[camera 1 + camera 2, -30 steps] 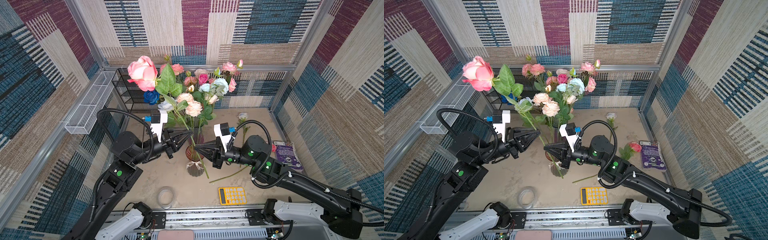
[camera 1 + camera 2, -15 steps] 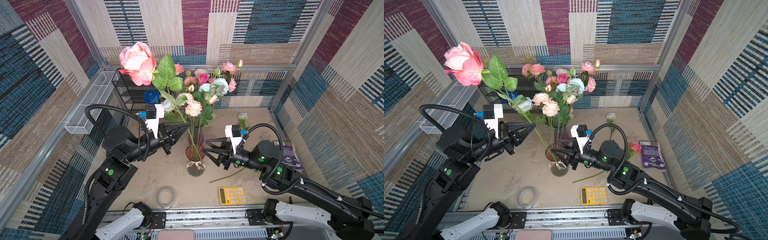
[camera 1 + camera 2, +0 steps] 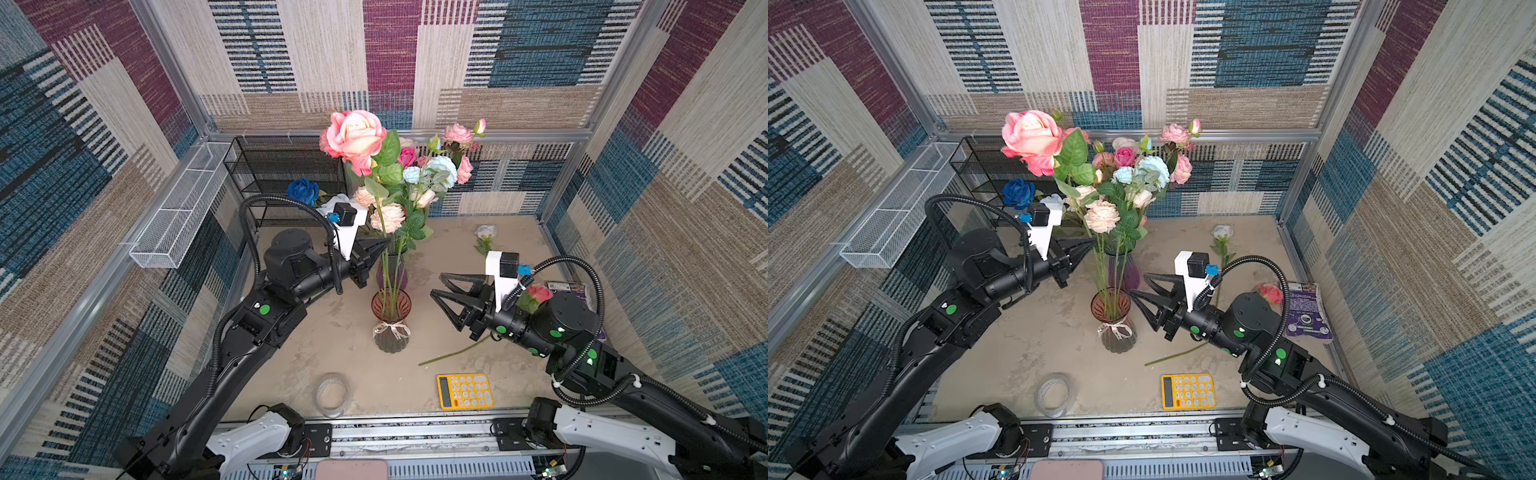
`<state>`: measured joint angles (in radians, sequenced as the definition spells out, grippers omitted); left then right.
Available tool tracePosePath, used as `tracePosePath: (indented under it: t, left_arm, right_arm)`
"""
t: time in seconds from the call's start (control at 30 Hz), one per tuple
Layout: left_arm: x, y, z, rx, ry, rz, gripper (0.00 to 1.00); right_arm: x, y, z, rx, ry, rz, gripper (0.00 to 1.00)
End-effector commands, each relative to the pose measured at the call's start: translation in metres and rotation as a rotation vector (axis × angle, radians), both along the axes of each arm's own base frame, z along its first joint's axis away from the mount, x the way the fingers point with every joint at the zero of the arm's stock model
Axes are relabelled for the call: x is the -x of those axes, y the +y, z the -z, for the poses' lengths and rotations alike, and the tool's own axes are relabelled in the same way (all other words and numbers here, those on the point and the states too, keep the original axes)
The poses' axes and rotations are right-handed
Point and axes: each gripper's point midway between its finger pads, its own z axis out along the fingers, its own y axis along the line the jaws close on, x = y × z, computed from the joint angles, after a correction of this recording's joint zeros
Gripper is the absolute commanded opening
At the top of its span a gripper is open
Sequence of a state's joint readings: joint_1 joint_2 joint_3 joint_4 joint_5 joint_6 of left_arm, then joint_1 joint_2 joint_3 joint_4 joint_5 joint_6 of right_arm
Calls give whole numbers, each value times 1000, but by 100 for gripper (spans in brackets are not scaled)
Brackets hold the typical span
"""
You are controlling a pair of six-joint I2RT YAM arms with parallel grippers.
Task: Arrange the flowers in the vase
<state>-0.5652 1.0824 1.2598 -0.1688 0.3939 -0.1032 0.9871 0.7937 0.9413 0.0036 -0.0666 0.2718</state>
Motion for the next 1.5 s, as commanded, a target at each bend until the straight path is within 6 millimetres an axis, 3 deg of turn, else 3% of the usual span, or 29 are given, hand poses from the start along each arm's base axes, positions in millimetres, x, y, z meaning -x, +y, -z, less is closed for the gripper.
tracePosePath:
  t: [0.0, 0.3, 0.5, 0.6, 0.8, 0.97, 1.17, 1.33, 1.47]
  left_arm:
    - [-11, 0, 10, 25, -4, -35, 0]
    - [-22, 1, 90, 3, 188, -108, 0]
    - [-25, 8, 116, 14, 280, -173, 39]
    - [-18, 15, 112, 52, 287, -193, 52]
    - [12, 26, 62, 183, 222, -135, 63]
    - [37, 39, 30, 269, 177, -102, 65]
    - [46, 52, 45, 321, 216, -138, 68]
    - [50, 63, 68, 335, 253, -182, 69]
    - [55, 70, 78, 336, 269, -200, 69]
  right_arm:
    - [-4, -4, 1, -2, 1, 33, 53]
    - [-7, -6, 7, 2, 5, 56, 54]
    - [-9, -5, 10, 9, 7, 60, 56]
    - [-10, -5, 15, 21, 19, 64, 57]
    - [-18, -8, 40, 63, 77, 114, 58]
    - [-44, -25, 88, 127, 184, 293, 59]
    - [-94, -53, 168, 248, 418, 481, 58]
    - [-143, -113, 252, 304, 699, 687, 56]
    - [-177, -160, 304, 335, 849, 820, 56]
